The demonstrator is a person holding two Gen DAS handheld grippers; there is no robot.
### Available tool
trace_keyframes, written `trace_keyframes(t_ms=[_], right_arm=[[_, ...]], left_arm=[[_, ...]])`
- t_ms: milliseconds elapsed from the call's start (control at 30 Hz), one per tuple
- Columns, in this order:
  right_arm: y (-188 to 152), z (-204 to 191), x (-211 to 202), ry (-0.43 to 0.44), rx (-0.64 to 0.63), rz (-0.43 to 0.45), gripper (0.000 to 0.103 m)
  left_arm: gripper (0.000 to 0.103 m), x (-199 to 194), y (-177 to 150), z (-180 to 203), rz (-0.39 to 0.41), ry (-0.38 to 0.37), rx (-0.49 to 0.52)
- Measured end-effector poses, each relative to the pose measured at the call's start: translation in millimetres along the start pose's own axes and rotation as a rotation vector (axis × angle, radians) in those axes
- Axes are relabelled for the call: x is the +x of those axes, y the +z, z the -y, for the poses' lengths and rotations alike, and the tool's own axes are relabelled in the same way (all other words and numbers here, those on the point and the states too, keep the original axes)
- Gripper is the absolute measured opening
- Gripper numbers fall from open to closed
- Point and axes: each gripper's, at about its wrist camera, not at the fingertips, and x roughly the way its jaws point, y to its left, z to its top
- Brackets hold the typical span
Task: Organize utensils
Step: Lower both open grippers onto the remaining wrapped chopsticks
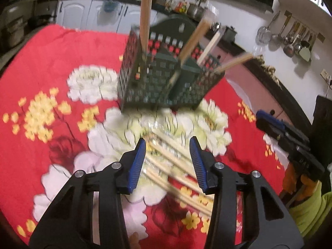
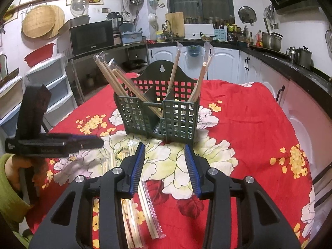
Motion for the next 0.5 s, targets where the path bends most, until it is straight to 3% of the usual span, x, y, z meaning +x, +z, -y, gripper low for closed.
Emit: trace_keyframes(t_ms=[233,500], right_arm=[[-8.1,2.6,1.4,-0.004,0.004,-0.021,0.038],[-24.0,9.0,5.9,-0.012,0.014,-0.067,0.038]], left_arm=[[0.037,23.6,-12.8,-9.9,-0.091,0.000,-0.052],[0.037,37.9,-7.3,-13.9,-0.116,0.015,-0.078]])
